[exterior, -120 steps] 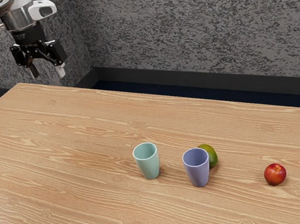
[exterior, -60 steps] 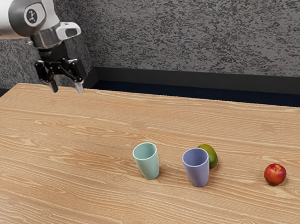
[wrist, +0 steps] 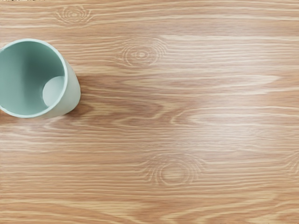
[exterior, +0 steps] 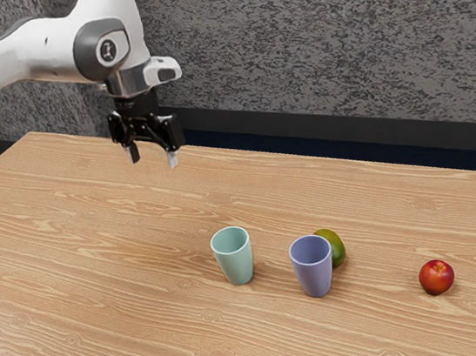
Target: Place the left cup onto the right cup
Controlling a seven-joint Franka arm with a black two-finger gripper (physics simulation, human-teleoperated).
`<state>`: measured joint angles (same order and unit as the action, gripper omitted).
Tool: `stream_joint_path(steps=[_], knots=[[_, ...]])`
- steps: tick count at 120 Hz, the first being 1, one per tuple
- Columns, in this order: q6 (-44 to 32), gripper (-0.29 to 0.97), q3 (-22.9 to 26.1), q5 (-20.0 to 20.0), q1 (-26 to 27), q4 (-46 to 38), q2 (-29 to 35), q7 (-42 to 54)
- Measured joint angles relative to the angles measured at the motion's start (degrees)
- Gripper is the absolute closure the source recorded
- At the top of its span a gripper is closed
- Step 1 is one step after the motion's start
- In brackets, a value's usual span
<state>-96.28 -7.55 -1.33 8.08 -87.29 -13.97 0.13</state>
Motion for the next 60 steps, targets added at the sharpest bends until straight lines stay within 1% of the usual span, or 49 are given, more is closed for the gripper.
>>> stream_joint_path(steps=[27,52,60], knots=[[-1.7,0.03,0.0,0.0,3.4,-1.1,0.0,0.1],[-2.3,0.03,0.0,-0.4,4.6,-1.4,-1.7,0.4],[-3.3,0.03,0.0,-0.5,4.7,-3.1,-1.9,0.6]])
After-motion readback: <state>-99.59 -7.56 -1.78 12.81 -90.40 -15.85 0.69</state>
